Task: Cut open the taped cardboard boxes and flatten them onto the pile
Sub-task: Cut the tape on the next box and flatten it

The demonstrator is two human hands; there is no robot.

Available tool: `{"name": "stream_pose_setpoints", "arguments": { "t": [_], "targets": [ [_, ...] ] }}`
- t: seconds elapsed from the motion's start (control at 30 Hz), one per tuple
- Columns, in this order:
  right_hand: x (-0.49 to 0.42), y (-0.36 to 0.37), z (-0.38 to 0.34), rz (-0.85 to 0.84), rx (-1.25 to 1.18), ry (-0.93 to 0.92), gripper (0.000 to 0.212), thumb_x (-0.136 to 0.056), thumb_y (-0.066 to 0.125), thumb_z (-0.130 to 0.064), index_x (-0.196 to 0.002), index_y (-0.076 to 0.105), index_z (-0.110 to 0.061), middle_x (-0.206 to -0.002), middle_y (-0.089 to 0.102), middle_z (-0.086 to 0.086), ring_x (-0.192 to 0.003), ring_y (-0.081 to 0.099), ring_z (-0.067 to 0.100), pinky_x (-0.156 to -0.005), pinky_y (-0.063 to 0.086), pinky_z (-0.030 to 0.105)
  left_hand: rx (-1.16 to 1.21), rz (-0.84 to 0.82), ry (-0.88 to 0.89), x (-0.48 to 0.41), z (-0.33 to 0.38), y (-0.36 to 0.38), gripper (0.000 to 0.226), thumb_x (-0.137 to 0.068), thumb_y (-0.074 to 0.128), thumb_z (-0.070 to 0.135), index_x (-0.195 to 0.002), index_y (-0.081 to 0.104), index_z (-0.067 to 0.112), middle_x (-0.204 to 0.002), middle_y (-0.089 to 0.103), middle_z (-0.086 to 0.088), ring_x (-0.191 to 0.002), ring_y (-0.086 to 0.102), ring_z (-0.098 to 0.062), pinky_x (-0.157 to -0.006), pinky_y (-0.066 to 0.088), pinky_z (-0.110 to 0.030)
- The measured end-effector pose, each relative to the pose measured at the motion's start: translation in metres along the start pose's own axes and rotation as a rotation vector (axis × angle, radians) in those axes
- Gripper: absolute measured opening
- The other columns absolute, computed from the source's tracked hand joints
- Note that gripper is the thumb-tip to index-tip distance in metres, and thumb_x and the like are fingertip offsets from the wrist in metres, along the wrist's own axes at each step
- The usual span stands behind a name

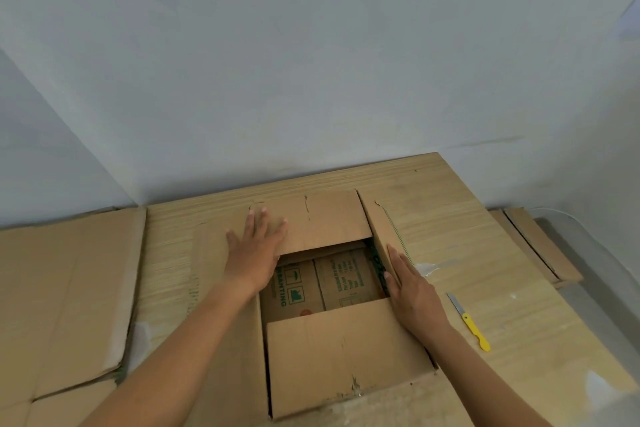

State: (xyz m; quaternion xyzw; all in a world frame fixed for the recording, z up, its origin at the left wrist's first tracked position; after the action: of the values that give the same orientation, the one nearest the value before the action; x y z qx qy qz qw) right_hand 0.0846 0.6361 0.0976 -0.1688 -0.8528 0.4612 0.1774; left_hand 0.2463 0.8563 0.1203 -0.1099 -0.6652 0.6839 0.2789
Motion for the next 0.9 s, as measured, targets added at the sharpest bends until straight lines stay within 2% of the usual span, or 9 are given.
{"name": "stream_pose_setpoints", "arguments": {
  "t": [0.13, 0.27, 0.37, 0.43, 0.5, 0.57, 0.7, 0.8, 0.9],
  "targets": [
    [0.001, 0.000, 0.000, 0.006, -0.008, -0.009, 0.051, -0.103, 0.034, -0.029, -0.150, 0.016, -0.030, -0.155, 0.028, 0.002, -0.139, 0.033, 0.021, -0.103, 0.038, 0.036, 0.122, -0.019, 0.084, 0.006, -0.008, -0.029, 0.050, -0.101, 0.034, 0.040, -0.148, 0.016, 0.043, -0.160, 0.005, 0.003, -0.148, 0.002, -0.025, -0.114, 0.021, -0.050],
    [0.002, -0.001, -0.001, 0.029, -0.028, -0.013, 0.051, -0.102, 0.036, -0.028, -0.150, 0.018, -0.029, -0.154, 0.030, 0.002, -0.137, 0.036, 0.022, -0.101, 0.040, 0.036, 0.348, 0.306, 0.139, 0.004, -0.014, -0.073, 0.037, -0.100, 0.040, 0.036, -0.136, 0.050, 0.034, -0.138, 0.054, 0.004, -0.125, 0.053, -0.021, -0.097, 0.045, -0.038],
    [0.001, 0.001, 0.000, 0.045, -0.035, -0.022, 0.051, -0.102, 0.036, -0.028, -0.150, 0.020, -0.029, -0.153, 0.032, 0.003, -0.136, 0.039, 0.024, -0.099, 0.042, 0.038, 0.363, 0.554, 0.139, -0.010, -0.014, -0.094, 0.033, -0.099, 0.050, 0.021, -0.131, 0.057, 0.021, -0.118, 0.063, -0.005, -0.101, 0.062, -0.025, -0.077, 0.050, -0.031],
    [0.000, 0.002, 0.001, 0.049, -0.030, -0.015, 0.051, -0.101, 0.036, -0.029, -0.150, 0.019, -0.030, -0.153, 0.032, 0.004, -0.134, 0.041, 0.024, -0.098, 0.044, 0.038, 0.250, 0.678, 0.113, -0.022, -0.013, -0.094, 0.046, -0.091, 0.060, 0.004, -0.135, 0.052, 0.014, -0.123, 0.056, -0.015, -0.108, 0.055, -0.033, -0.084, 0.051, -0.040],
    [-0.001, 0.002, 0.002, 0.055, -0.023, -0.023, 0.052, -0.101, 0.036, -0.030, -0.150, 0.019, -0.030, -0.153, 0.032, 0.003, -0.135, 0.040, 0.022, -0.099, 0.043, 0.036, 0.132, 0.678, 0.045, -0.035, -0.012, -0.081, 0.073, -0.086, 0.061, -0.004, -0.149, 0.026, 0.011, -0.147, 0.033, -0.019, -0.133, 0.033, -0.037, -0.109, 0.033, -0.051],
    [0.000, 0.002, 0.001, 0.063, -0.022, -0.029, 0.052, -0.101, 0.036, -0.029, -0.150, 0.019, -0.030, -0.153, 0.032, 0.001, -0.138, 0.035, 0.020, -0.102, 0.040, 0.035, 0.069, 0.641, 0.013, -0.045, -0.011, -0.067, 0.086, -0.091, 0.057, 0.007, -0.152, -0.003, 0.010, -0.158, 0.000, -0.017, -0.145, 0.003, -0.039, -0.117, 0.007, -0.056],
    [-0.002, 0.002, 0.001, 0.073, -0.015, -0.036, 0.051, -0.101, 0.037, -0.028, -0.150, 0.020, -0.029, -0.152, 0.034, -0.001, -0.139, 0.034, 0.019, -0.101, 0.040, 0.035, 0.027, 0.520, -0.029, -0.064, -0.013, -0.062, 0.096, -0.095, 0.048, 0.037, -0.143, -0.032, 0.013, -0.152, -0.032, -0.016, -0.141, -0.024, -0.038, -0.112, -0.020, -0.051],
    [-0.002, 0.001, 0.001, 0.075, -0.043, -0.051, 0.051, -0.101, 0.038, -0.026, -0.149, 0.021, -0.029, -0.152, 0.035, -0.003, -0.139, 0.034, 0.019, -0.102, 0.040, 0.035, -0.013, 0.347, -0.057, -0.075, -0.020, -0.045, 0.090, -0.098, 0.036, 0.048, -0.141, -0.036, 0.014, -0.144, -0.044, -0.015, -0.134, -0.038, -0.033, -0.111, -0.022, -0.050],
    [-0.001, 0.002, 0.001, 0.073, -0.042, -0.048, 0.052, -0.101, 0.038, -0.027, -0.149, 0.021, -0.030, -0.151, 0.035, -0.003, -0.138, 0.036, 0.019, -0.102, 0.043, 0.038, 0.003, 0.201, -0.049, -0.075, -0.025, -0.015, 0.079, -0.100, 0.025, 0.051, -0.144, -0.031, 0.018, -0.148, -0.041, -0.013, -0.135, -0.038, -0.029, -0.115, -0.013, -0.053]
  ]
}}
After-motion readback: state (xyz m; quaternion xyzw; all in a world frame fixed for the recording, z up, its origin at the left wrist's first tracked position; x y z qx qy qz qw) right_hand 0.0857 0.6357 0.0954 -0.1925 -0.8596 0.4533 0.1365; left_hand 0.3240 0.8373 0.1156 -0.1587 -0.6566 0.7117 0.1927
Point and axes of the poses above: each hand's wrist, its own x-axis away from the middle knuckle, its own y-axis out of the palm, z = x × y, the point moved 6 cm from there along -x, towards the middle knuckle
